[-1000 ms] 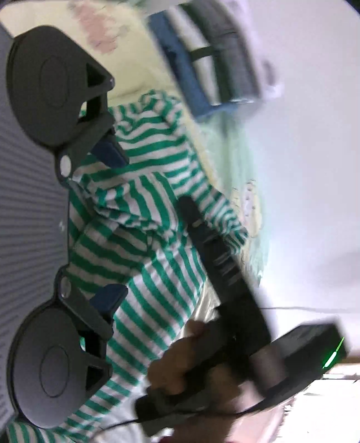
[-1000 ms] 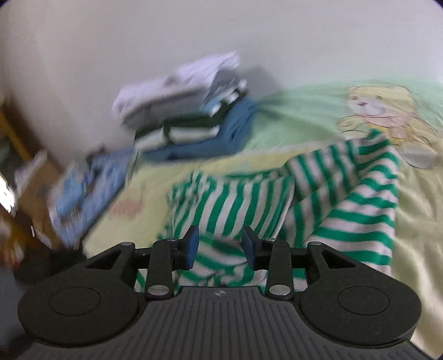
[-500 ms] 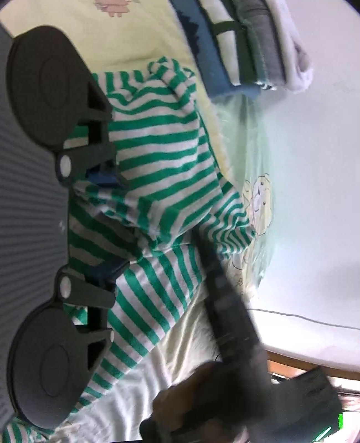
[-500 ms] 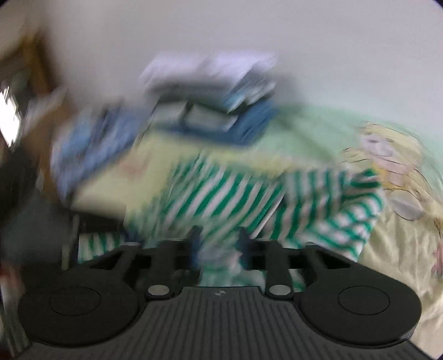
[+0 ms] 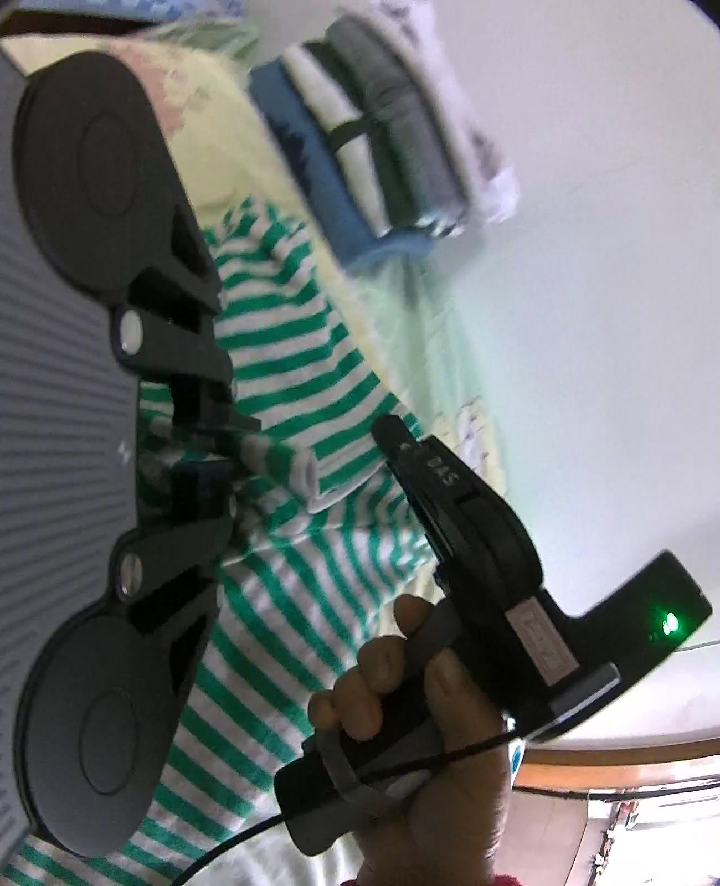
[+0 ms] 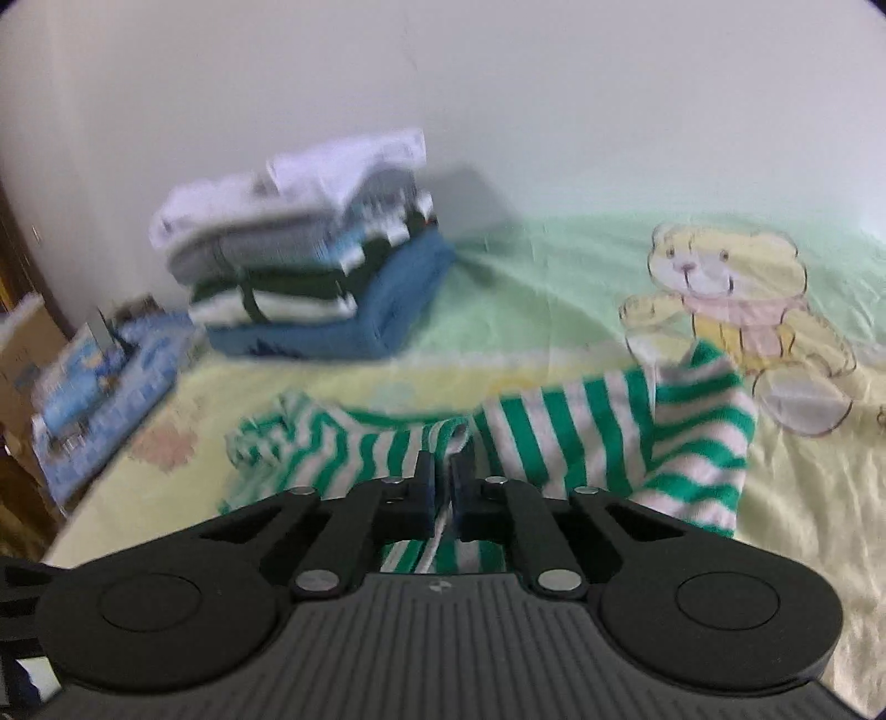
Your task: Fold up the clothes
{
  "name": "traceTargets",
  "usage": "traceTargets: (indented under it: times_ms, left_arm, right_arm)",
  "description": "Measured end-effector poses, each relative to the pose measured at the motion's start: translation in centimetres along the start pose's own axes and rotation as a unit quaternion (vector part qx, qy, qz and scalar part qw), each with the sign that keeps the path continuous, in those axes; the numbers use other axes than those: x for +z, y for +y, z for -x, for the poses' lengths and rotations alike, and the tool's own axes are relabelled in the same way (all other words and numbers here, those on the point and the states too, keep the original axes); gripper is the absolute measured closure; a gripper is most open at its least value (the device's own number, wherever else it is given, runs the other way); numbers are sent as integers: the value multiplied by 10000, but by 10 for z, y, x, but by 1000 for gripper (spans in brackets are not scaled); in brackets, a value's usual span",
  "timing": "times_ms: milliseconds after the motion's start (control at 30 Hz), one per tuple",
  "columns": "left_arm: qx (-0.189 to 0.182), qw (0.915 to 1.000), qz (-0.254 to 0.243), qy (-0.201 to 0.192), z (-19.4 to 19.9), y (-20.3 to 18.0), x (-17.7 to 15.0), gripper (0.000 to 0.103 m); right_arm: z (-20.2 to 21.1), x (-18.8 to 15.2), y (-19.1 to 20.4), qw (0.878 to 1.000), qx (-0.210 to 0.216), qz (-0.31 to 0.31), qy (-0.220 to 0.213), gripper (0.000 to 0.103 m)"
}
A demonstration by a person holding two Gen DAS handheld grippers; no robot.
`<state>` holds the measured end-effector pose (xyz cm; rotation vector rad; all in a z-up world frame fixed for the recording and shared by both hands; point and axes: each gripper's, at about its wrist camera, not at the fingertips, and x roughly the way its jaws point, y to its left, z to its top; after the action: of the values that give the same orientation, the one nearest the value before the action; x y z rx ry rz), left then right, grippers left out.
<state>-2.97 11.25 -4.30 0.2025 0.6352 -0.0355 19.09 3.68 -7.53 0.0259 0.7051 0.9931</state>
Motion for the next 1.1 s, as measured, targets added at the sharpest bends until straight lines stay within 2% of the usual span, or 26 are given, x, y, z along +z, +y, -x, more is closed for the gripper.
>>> traceTargets:
  times_ms: [133, 267, 467, 567, 633, 700, 733, 767, 833, 867, 900, 933, 1100]
  left_arm:
    - [-185, 9993, 270, -205, 10, -1, 17, 103]
    - [-408, 9977, 403, -353, 10, -11, 33, 103]
    - [-680, 9972, 310, 87, -27, -39, 32, 102]
    - [-667, 9964, 242, 455, -46, -49, 22, 101]
    - [-666, 9964, 233, 472, -47, -50, 18, 98]
    - [-694, 9964, 236, 428, -48, -49, 18, 91]
    - [-706, 9964, 237, 411, -47, -48, 18, 91]
    - [-707, 9964, 233, 406, -48, -48, 18, 91]
    - [-683, 9965, 210, 429, -53, -49, 16, 91]
    - [-667, 9966, 200, 438, -55, -50, 16, 91]
    - [-649, 9968, 189, 431, -56, -51, 15, 90]
    - [-634, 9970, 172, 407, -55, -52, 14, 91]
    - [-592, 9975, 153, 367, -55, -54, 13, 90]
  right_arm:
    - [19, 14, 2, 9990, 76, -132, -416, 97]
    - [32, 20, -9, 9975, -142, -238, -657, 97]
    - [23, 3, -38, 9937, -963, -383, -418, 97]
    - [21, -2, -35, 9874, -1536, 10, -379, 97]
    - [20, -5, -31, 9802, -1924, 298, -365, 90]
    - [34, 1, -9, 9842, -1392, 842, -703, 86]
    - [32, 2, 9, 9830, -1050, 1345, -684, 84]
    - [26, 2, 28, 9770, -706, 1928, -575, 84]
    - [13, 3, 67, 9513, -10, 3063, -348, 84]
    - [7, 3, 87, 9316, 339, 3611, -232, 84]
    - [-3, -2, 104, 9078, 479, 4166, -109, 84]
    - [-15, -6, 115, 8890, 562, 4544, 50, 85]
    - [-50, -2, 129, 8513, 953, 5080, 897, 85]
